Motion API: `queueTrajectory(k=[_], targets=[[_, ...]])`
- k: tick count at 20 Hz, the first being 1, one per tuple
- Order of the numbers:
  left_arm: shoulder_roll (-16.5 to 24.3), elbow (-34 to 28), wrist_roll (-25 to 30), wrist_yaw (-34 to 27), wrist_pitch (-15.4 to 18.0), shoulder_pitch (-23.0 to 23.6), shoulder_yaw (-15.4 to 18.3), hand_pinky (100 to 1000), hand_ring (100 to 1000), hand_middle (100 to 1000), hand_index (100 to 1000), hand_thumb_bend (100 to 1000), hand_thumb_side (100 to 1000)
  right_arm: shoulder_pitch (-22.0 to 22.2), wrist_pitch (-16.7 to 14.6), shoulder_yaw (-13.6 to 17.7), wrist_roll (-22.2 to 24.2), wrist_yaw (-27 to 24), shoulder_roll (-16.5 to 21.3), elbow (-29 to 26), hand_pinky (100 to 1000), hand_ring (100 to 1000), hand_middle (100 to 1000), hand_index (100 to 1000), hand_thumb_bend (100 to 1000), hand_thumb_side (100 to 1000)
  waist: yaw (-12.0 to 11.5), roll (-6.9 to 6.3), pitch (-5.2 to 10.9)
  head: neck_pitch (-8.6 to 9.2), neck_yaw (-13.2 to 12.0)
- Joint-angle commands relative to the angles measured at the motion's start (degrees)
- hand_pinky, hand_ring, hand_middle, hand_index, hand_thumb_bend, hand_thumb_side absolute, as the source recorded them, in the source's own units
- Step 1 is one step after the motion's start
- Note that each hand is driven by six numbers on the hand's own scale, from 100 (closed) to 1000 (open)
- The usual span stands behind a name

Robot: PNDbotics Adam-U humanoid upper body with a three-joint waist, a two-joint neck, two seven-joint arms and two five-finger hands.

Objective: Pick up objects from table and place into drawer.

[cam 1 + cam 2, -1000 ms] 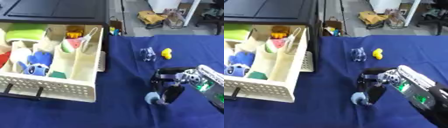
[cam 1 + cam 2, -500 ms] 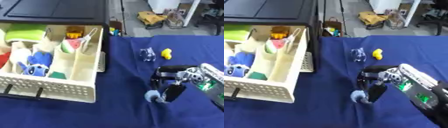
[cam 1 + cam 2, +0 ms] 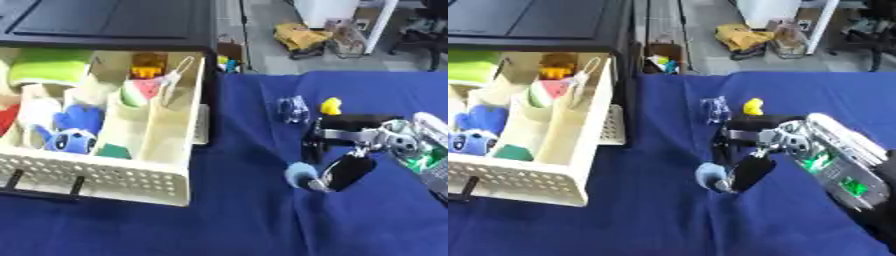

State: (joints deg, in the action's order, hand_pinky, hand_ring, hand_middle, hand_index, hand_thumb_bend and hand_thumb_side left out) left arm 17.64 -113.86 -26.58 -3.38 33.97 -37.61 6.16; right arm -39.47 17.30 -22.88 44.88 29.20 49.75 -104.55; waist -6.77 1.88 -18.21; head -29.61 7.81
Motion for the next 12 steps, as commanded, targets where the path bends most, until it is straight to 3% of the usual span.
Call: queueTrajectory(k=[1,12], targets=[[1.11,-0.73,0.08,0.04,-0.14,-0.4,0.01,365,472,574,741,295,1000,-1.89,0.75,1.83,0.04,0.65,2.51,-3.0,715,722,453,570,341,397,0.04,0.02,1.53,0.72,0.02],[1.33,-0.73,0.24,-0.14,-0.3,-0.11,-0.06,365,472,573,740,295,1000,-7.97,0.77,4.23,0.13,2.94,2.68,-8.85,723,726,450,550,308,493,-0.05,0.59,2.6,0.96,-0.17]])
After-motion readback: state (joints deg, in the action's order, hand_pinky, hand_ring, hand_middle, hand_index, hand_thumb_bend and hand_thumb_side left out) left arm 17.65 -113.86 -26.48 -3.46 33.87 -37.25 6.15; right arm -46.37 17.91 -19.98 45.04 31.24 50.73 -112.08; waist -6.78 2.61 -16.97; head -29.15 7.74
